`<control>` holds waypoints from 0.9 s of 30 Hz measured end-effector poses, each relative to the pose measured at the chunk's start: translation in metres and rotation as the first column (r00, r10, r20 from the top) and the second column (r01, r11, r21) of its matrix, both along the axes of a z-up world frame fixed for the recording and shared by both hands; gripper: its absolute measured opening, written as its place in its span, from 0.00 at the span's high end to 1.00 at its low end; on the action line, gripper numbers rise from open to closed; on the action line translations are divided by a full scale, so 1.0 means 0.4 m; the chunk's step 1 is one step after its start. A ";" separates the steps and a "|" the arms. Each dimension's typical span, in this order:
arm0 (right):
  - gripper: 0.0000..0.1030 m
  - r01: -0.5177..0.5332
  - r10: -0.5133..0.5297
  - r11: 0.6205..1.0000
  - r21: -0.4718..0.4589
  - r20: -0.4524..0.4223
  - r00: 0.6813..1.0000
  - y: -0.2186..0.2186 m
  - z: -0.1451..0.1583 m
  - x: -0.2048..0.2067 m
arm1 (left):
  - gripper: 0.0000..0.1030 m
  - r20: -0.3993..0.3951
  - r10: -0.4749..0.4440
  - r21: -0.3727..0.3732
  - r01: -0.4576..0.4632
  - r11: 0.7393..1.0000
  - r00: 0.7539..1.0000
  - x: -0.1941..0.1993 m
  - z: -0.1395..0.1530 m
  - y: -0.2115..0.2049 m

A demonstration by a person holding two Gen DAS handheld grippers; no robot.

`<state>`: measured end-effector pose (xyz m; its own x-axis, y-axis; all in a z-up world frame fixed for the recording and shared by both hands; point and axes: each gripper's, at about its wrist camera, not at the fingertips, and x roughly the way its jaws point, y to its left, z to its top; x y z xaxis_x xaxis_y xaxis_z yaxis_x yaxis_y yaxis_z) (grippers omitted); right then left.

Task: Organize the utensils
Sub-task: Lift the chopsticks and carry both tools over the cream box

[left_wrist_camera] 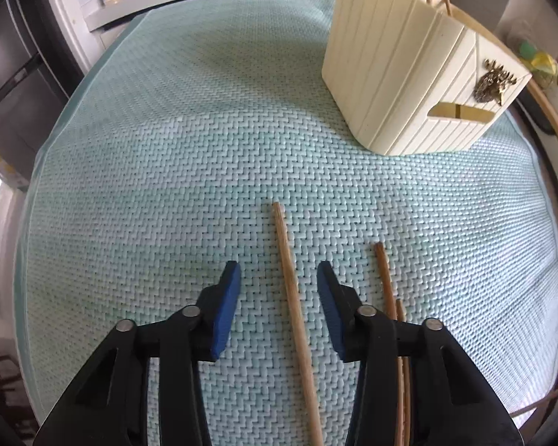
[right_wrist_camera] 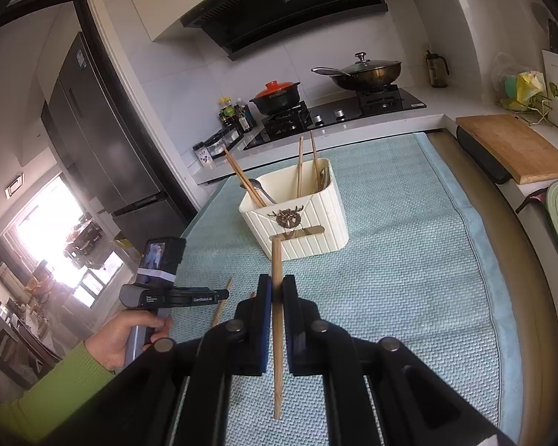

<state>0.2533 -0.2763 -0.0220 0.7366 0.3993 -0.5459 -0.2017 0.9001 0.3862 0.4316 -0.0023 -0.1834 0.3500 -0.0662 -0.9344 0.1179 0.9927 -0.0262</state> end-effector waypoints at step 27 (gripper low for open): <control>0.94 -0.012 0.023 0.997 -0.076 0.136 0.990 0.051 0.135 0.047 | 0.96 0.476 0.033 -0.249 0.098 0.964 0.879 -0.209 0.558 0.069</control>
